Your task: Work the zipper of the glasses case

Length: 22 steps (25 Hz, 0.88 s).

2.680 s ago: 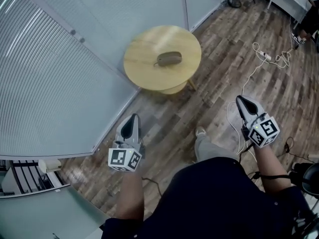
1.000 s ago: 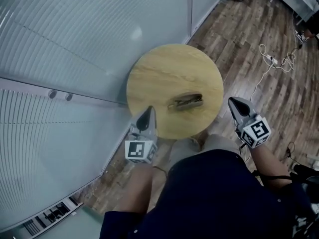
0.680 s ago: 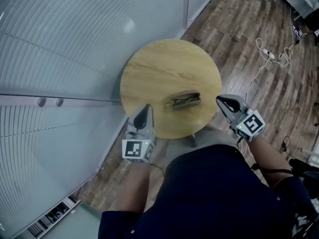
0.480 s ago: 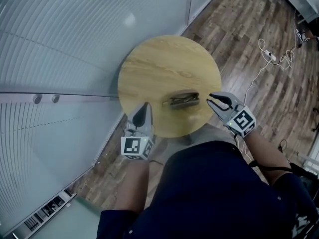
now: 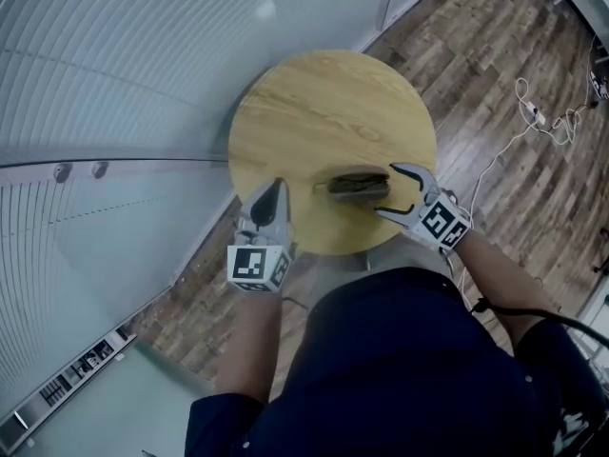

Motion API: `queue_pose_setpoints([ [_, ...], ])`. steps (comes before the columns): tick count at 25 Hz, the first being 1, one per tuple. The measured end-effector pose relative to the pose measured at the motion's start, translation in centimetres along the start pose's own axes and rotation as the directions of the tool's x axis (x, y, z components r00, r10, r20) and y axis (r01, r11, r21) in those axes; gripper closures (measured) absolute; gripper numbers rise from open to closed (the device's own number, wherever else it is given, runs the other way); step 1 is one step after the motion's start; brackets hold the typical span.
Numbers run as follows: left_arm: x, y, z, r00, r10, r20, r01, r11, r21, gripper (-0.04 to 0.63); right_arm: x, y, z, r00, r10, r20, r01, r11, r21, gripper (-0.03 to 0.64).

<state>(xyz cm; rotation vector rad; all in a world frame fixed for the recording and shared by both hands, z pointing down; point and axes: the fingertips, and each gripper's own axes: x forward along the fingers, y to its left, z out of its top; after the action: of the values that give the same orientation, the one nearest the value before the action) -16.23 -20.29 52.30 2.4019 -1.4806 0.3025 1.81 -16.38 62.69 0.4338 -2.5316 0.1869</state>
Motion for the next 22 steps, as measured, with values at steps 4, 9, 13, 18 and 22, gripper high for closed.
queue_pose_setpoints([
  [4, 1.3, 0.6, 0.2, 1.000, 0.017, -0.004, -0.017, 0.999, -0.032, 0.592, 2.4, -0.9, -2.2, 0.998, 0.031, -0.049, -0.032, 0.999, -0.020, 0.164],
  [9, 2.2, 0.5, 0.1, 1.000, 0.013, -0.027, -0.013, 1.000, -0.013, 0.592, 4.7, -0.8, -4.5, 0.993, 0.070, -0.098, -0.074, 0.996, -0.045, 0.146],
  [13, 2.4, 1.0, -0.7, 0.999, 0.021, -0.047, -0.022, 1.000, -0.018, 0.592, 6.2, -0.5, -6.3, 0.982, 0.099, -0.160, -0.114, 0.989, -0.090, 0.141],
  [18, 2.1, 1.6, -0.6, 0.998, 0.055, -0.042, -0.056, 0.998, -0.010, 0.592, 7.5, -0.9, -6.5, 0.979, 0.115, -0.168, -0.137, 0.983, -0.124, 0.141],
  [22, 2.2, 2.2, -1.1, 0.997, 0.065, -0.045, -0.065, 0.998, -0.015, 0.592, 8.8, -0.7, -6.9, 0.971, 0.149, -0.188, -0.177, 0.973, -0.146, 0.141],
])
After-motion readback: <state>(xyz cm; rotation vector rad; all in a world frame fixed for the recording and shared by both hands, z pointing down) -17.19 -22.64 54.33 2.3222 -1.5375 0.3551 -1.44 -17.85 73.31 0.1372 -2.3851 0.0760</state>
